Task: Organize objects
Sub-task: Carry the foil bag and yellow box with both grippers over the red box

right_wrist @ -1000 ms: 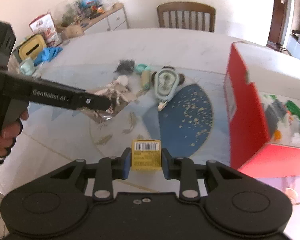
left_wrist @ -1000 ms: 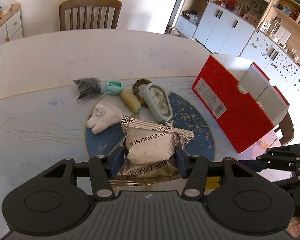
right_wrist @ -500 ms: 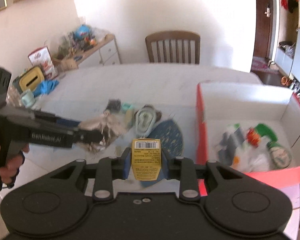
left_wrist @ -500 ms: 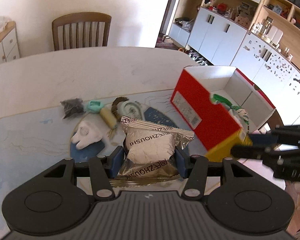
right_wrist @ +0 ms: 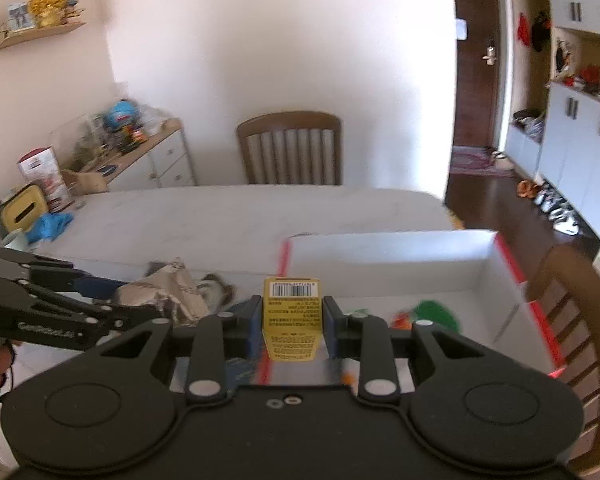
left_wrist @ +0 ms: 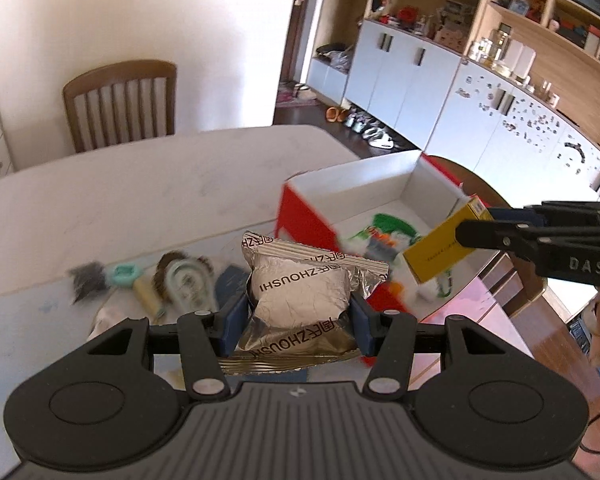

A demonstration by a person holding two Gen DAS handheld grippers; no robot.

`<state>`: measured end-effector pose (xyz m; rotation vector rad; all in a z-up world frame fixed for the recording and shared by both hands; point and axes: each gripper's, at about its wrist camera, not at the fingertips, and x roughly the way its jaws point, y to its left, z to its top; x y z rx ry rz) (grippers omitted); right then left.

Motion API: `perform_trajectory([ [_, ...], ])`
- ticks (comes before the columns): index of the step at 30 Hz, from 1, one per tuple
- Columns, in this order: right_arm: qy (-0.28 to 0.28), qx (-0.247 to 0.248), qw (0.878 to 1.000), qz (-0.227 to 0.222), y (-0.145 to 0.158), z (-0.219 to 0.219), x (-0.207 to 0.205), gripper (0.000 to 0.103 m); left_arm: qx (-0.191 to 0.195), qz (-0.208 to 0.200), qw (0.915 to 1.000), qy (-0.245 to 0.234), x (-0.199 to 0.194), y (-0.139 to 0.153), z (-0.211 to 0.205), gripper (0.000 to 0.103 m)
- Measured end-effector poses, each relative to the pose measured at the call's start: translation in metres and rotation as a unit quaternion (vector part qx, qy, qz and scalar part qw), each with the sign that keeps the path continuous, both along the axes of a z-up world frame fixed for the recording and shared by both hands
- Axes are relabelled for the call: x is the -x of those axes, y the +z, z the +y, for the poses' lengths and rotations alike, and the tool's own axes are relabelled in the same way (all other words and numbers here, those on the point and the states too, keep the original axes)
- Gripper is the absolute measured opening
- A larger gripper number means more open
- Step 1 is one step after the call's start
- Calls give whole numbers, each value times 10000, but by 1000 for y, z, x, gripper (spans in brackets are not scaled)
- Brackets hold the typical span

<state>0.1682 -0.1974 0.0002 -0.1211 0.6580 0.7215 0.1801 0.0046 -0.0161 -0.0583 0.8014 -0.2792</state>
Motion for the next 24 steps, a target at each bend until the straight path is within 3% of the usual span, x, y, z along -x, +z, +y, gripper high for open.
perform_trajectory([
  [12, -462, 231, 9987, 25, -24, -51, -51, 29, -373, -43, 9990, -259, -61, 1, -82, 53],
  [24, -598, 354, 9973, 226, -53, -65, -112, 29, -870, 244, 9944, -554, -110, -32, -157, 53],
])
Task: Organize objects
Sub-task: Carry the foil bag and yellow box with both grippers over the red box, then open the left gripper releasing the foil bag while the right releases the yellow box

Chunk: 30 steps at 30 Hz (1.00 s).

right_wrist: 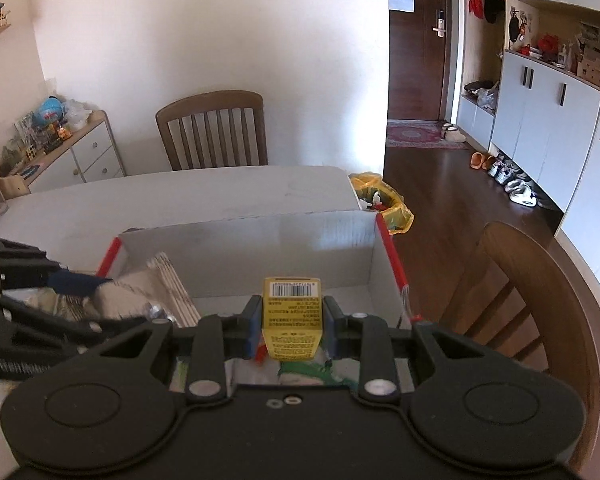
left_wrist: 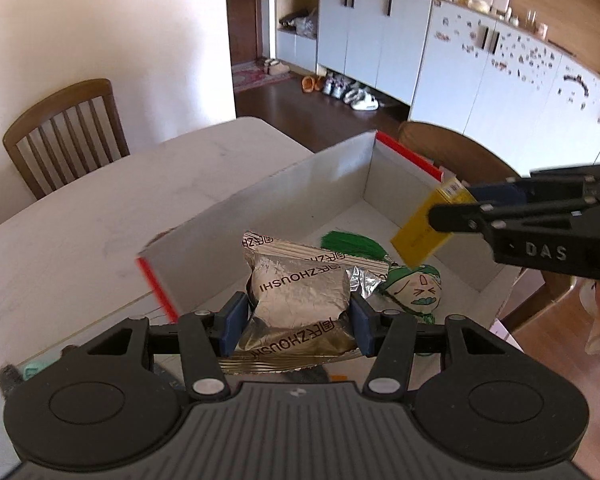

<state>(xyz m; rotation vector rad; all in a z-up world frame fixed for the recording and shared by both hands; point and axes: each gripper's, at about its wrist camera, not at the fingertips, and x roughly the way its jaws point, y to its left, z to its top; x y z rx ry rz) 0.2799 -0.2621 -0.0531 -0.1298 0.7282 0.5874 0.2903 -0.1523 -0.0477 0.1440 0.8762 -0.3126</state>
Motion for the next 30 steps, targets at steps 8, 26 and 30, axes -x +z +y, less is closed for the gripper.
perform_trajectory([
  [8, 30, 175, 9998, 124, -21, 9, -32, 29, -167, 240, 9996, 5, -21, -23, -23, 53],
  [26, 333, 481, 9968, 536, -47, 7, -31, 29, -488, 542, 9973, -66, -36, -54, -43, 54],
  [30, 324, 417, 9971, 553, -43, 5, -29, 30, -445, 586, 9972, -102, -37, -57, -45, 55],
])
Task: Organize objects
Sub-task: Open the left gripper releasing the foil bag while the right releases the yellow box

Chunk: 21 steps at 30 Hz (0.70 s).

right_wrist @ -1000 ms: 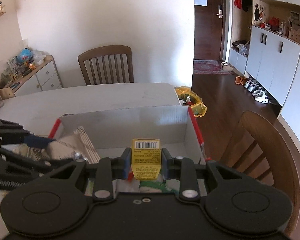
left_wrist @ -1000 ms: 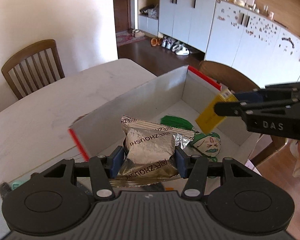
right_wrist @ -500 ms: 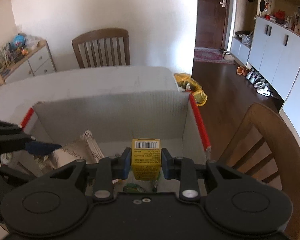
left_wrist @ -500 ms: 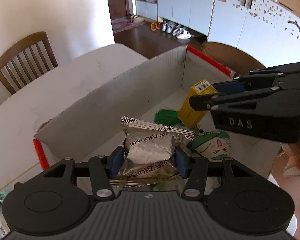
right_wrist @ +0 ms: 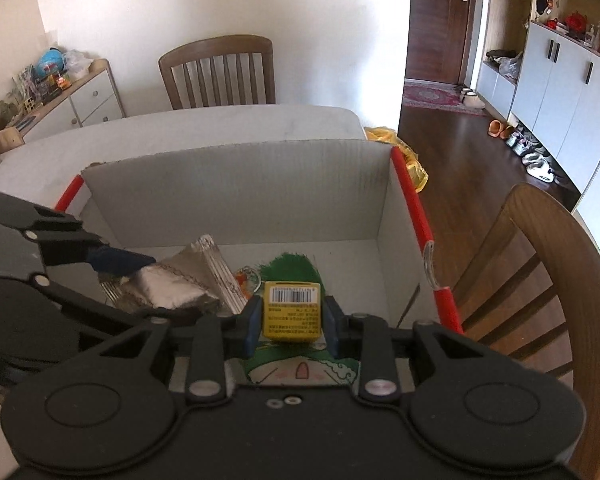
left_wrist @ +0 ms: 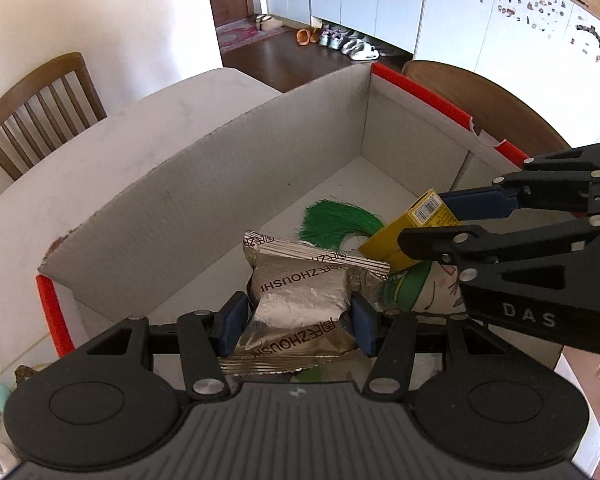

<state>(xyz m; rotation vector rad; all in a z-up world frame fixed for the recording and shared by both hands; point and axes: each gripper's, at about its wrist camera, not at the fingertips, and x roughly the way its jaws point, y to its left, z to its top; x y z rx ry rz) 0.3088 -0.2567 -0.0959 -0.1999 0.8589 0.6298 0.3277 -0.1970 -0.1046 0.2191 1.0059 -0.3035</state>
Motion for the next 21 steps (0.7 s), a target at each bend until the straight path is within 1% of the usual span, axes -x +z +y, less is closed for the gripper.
perform_trajectory([
  [4, 27, -65, 10000, 20, 5, -4, 3, 33, 111, 47, 9999, 20, 2, -1, 2, 56],
  [7, 22, -101, 9999, 74, 7, -9, 5, 33, 165, 17, 9999, 22, 6, 2, 4, 62],
  [14, 45, -231, 9997, 47, 20, -17, 16, 36, 357, -112, 9993, 80, 15, 16, 12, 62],
  [21, 83, -379, 9992, -50, 37, -18, 32, 38, 573, -319, 9977, 164, 30, 37, 26, 62],
])
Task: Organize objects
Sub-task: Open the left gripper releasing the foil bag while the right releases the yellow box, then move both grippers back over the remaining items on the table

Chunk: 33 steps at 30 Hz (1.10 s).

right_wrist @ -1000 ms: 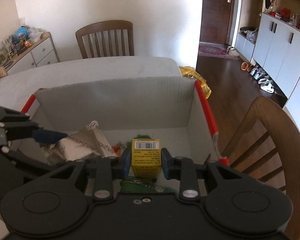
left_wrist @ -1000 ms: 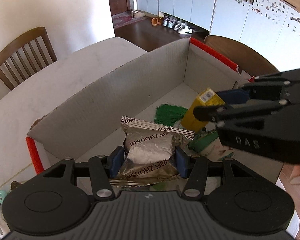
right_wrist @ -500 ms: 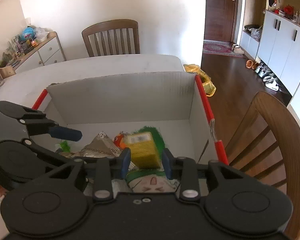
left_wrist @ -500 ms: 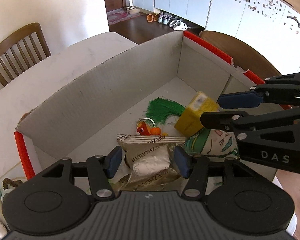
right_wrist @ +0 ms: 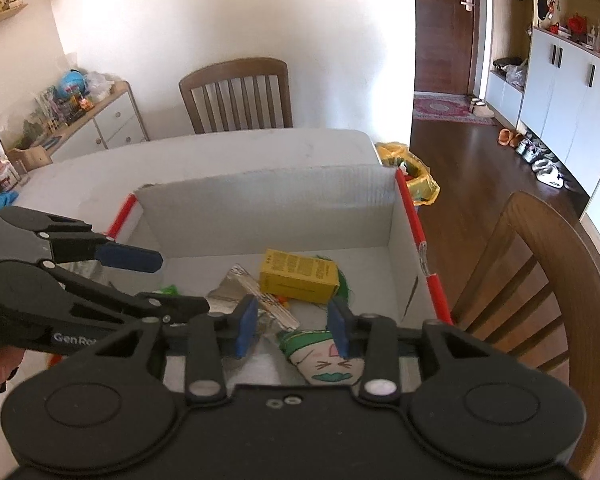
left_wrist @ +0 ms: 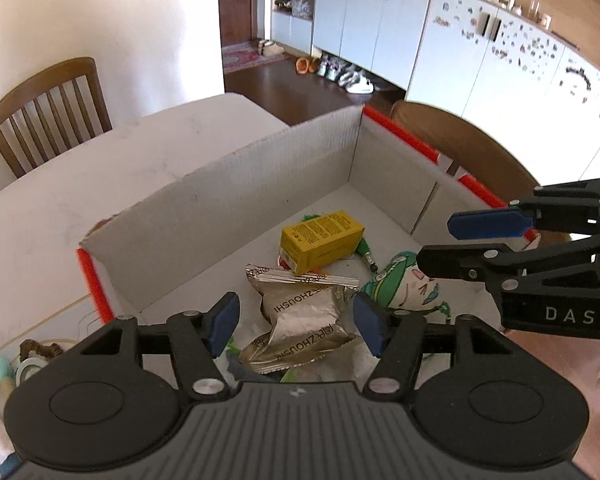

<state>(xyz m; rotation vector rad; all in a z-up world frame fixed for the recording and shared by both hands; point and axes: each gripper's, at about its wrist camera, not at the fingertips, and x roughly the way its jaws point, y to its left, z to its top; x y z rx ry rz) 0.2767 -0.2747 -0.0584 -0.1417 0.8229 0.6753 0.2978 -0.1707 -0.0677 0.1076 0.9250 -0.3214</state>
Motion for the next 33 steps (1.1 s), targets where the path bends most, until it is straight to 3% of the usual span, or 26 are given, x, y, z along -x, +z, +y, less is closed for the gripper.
perform_trajectory([
  [12, 3, -217, 9995, -249, 31, 11, 37, 42, 376, -422, 9983, 121, 43, 42, 32, 63],
  [16, 31, -300, 9987, -422, 42, 23, 52, 56, 502, -594, 9969, 156, 57, 57, 49, 69],
  [18, 37, -310, 9983, -499, 46, 29, 59, 58, 568, -650, 9961, 168, 64, 63, 58, 69],
  [20, 34, -337, 9979, -545, 48, 34, 65, 68, 622, -696, 9955, 183, 70, 68, 68, 72],
  [22, 58, -336, 9978, -574, 50, 42, 72, 69, 645, -747, 9949, 208, 76, 72, 77, 75],
  [26, 56, -345, 9975, -616, 53, 56, 86, 82, 629, -822, 9943, 258, 86, 76, 96, 77],
  [33, 29, -461, 9971, -605, 55, 82, 107, 89, 607, -905, 9935, 320, 101, 78, 129, 81],
])
